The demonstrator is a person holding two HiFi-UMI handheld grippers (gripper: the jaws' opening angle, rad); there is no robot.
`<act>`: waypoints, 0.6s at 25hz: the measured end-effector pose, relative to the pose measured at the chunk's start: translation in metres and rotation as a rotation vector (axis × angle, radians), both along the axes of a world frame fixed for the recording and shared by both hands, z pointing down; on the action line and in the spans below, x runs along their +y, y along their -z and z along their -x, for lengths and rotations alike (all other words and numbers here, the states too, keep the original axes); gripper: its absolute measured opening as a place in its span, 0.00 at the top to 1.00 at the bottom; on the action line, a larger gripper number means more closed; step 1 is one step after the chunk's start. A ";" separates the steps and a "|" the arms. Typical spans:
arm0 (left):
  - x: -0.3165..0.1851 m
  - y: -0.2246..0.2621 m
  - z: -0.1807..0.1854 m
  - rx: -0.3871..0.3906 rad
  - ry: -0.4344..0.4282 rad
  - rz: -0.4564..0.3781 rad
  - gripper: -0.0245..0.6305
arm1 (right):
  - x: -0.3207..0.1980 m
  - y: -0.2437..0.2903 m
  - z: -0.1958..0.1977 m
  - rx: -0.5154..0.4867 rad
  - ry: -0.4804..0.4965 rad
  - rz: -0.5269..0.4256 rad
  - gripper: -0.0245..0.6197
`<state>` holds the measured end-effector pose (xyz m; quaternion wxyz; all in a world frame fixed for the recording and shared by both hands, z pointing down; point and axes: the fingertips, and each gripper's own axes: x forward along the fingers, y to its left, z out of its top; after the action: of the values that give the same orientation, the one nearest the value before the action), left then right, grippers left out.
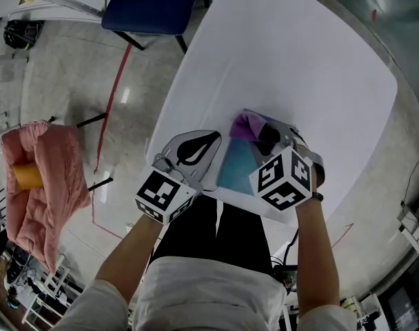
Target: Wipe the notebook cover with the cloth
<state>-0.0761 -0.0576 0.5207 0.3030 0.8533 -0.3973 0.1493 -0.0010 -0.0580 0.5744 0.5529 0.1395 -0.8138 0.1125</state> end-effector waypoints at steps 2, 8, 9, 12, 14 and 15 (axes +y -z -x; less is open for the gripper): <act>0.003 0.001 0.000 -0.007 -0.001 -0.007 0.96 | 0.003 0.000 0.000 -0.001 -0.001 0.000 0.79; 0.010 0.002 0.001 -0.007 0.001 -0.012 0.96 | 0.011 0.001 0.001 -0.003 -0.011 0.001 0.79; 0.011 0.002 0.002 -0.008 0.001 -0.011 0.96 | 0.013 0.001 0.001 -0.003 -0.011 0.003 0.79; 0.014 0.003 0.002 -0.006 0.001 -0.011 0.96 | 0.017 0.001 0.002 -0.006 -0.015 0.009 0.79; 0.016 0.003 0.002 -0.004 0.002 -0.012 0.96 | 0.020 0.001 0.003 -0.008 -0.018 0.013 0.80; 0.017 0.003 0.002 -0.003 0.001 -0.012 0.96 | 0.021 0.000 0.004 -0.009 -0.020 0.015 0.80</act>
<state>-0.0782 -0.0404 0.5176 0.2972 0.8546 -0.3992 0.1479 -0.0046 -0.0368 0.5739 0.5490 0.1428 -0.8140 0.1248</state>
